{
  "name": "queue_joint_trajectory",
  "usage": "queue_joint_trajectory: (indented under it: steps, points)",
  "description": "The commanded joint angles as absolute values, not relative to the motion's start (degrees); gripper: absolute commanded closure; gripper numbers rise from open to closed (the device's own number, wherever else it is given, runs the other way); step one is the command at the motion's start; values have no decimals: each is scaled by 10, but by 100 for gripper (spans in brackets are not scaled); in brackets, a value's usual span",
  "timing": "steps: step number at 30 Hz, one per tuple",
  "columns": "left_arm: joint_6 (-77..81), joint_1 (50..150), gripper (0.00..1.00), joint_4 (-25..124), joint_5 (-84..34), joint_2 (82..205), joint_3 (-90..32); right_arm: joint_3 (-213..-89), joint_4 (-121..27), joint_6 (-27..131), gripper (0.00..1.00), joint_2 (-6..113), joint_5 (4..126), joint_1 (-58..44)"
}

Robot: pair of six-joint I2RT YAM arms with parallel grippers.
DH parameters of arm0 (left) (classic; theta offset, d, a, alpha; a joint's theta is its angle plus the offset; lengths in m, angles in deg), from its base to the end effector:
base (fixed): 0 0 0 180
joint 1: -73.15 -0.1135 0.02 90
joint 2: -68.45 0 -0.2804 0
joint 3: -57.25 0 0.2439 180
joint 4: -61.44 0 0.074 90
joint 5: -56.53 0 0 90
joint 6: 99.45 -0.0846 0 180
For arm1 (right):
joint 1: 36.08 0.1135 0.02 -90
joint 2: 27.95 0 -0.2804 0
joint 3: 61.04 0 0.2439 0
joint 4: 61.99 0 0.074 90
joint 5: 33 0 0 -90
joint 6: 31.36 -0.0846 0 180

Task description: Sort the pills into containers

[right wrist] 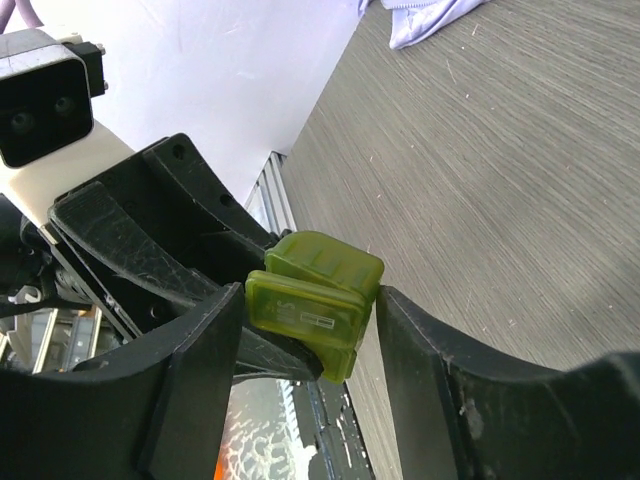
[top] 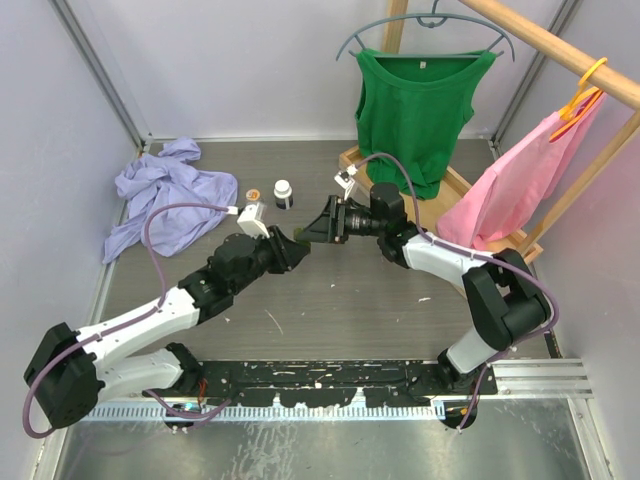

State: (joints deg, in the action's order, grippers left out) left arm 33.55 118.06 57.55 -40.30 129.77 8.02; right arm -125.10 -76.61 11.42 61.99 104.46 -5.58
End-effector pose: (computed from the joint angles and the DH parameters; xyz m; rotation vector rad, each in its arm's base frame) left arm 0.2024 -0.1876 0.2649 -0.0554 1.9584 -0.9400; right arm 0.2853 0.2404 0.2618 -0.4060 2.0002 1.6456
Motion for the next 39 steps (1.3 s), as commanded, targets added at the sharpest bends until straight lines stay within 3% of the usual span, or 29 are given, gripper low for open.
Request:
queue_joint_trajectory:
  steps: [1,5,13,16,24,39]
  points:
    - [332,1174,100,609,-391,1278,85,-1274,-766,148,38,586,1063,-64]
    - [332,1172,100,605,-393,1271,87,-1279,-745,165,32,581,1055,-74]
    - [332,1170,100,593,-397,1256,90,-1297,-670,229,30,573,1017,-90]
    - [331,1169,100,584,-396,1260,87,-1290,-713,204,14,568,1057,-91]
    - [338,1169,100,599,-378,1282,84,-1312,-662,248,4,562,1040,-82]
    - [353,1171,100,622,-358,1322,76,-1352,-535,338,10,585,903,-37]
